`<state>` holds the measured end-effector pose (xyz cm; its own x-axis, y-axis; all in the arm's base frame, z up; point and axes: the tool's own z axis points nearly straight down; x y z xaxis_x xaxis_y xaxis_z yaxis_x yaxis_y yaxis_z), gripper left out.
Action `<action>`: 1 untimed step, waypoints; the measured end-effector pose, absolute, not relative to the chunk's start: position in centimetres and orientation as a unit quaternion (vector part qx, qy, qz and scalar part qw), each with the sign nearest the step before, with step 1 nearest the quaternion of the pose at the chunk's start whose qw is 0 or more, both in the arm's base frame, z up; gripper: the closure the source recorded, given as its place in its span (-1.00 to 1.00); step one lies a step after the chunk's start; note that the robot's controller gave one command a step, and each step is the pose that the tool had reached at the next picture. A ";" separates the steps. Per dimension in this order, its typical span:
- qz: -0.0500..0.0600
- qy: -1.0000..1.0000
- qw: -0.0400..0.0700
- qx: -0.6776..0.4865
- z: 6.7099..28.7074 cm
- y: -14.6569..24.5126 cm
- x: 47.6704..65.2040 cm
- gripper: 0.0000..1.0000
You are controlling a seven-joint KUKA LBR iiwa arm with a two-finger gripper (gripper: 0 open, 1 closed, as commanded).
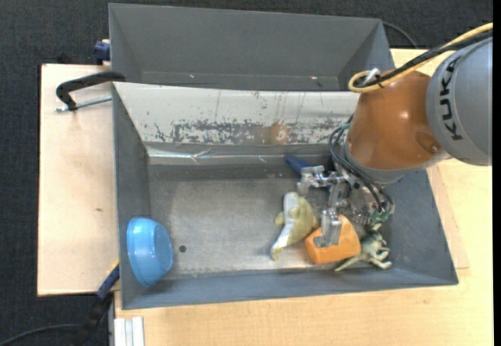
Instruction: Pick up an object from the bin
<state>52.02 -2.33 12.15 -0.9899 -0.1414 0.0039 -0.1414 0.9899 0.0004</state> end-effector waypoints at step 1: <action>-0.002 -0.995 -0.001 0.095 6.9 -0.1 50.1 -1.00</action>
Offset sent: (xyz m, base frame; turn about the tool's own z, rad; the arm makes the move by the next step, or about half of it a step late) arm -0.0197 0.0190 -0.0515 -0.0463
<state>50.13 -0.11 6.94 -0.9819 -0.1895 -0.0031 -0.1895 0.9819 0.0033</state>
